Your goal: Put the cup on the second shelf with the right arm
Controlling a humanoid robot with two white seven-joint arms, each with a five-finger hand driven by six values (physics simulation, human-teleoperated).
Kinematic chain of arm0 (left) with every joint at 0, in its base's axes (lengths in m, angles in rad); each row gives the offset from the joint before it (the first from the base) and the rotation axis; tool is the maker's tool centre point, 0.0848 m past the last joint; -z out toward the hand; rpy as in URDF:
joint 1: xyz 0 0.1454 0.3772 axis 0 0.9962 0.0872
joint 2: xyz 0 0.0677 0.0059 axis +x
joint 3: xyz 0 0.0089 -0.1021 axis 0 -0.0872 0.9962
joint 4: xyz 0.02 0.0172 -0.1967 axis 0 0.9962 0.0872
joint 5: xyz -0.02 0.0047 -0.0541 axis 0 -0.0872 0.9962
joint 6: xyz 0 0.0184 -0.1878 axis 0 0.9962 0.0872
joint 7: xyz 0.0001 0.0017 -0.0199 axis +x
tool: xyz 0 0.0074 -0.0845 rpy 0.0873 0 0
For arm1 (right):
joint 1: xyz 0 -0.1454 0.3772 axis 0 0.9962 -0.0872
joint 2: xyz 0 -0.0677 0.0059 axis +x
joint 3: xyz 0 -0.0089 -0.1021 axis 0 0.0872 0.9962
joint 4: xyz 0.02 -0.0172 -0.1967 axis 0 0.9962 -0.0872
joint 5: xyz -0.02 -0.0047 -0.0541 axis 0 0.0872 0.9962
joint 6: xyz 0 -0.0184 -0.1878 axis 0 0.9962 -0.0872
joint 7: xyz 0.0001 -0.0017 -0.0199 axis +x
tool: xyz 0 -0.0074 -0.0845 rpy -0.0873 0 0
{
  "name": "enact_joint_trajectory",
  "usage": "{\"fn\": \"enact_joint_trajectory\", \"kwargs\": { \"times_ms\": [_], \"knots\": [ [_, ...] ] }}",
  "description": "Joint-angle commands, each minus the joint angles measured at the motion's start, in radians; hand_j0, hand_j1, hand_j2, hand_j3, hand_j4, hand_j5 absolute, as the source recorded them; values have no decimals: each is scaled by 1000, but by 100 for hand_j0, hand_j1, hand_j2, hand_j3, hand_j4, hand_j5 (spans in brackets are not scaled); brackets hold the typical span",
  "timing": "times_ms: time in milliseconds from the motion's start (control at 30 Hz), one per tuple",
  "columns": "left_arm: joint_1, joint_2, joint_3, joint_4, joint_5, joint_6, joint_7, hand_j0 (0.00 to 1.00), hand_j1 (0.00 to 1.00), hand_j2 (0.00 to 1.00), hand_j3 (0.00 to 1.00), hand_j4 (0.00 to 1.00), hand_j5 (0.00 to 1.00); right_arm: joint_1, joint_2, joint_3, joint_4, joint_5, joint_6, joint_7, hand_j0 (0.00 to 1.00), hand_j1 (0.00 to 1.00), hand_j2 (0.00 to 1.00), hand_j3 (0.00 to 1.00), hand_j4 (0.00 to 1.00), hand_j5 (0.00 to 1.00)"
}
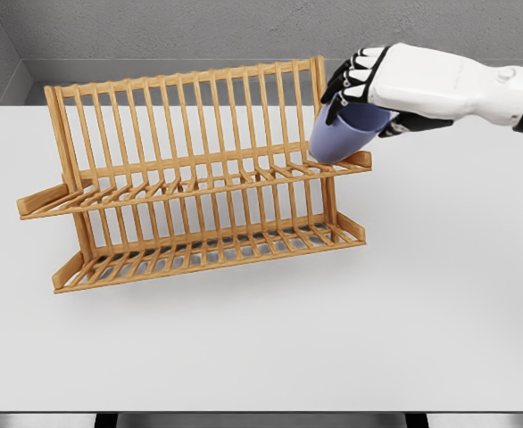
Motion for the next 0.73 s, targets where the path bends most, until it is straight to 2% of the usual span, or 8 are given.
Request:
{"fn": "enact_joint_trajectory", "kwargs": {
  "times_ms": [0,167,233,300,367,433,567,700],
  "knots": [
    [0,0,0,0,0,0,0,100,100,100,100,100,100,0,-2,24,-7,-6,3,1,58,58,58,58,58,58],
    [0,0,0,0,0,0,0,100,100,100,100,100,100,0,-2,52,-16,-6,3,1,63,63,63,63,63,63],
    [0,0,0,0,0,0,0,100,100,100,100,100,100,0,-7,52,-20,-6,3,1,100,100,100,100,100,100],
    [0,0,0,0,0,0,0,100,100,100,100,100,100,-5,-8,37,-22,-3,3,1,100,100,100,100,100,100],
    [0,0,0,0,0,0,0,100,100,100,100,100,100,-23,-13,-66,0,-6,3,1,100,100,100,100,100,100],
    [0,0,0,0,0,0,0,100,100,100,100,100,100,0,-25,-226,153,-6,3,1,100,100,100,100,100,100],
    [0,0,0,0,0,0,0,100,100,100,100,100,100,350,47,-482,268,2,3,1,100,100,100,100,100,100],
    [0,0,1,0,2,-2,0,100,100,100,100,100,100,383,77,-496,291,3,3,1,100,100,100,100,100,100]
  ]
}}
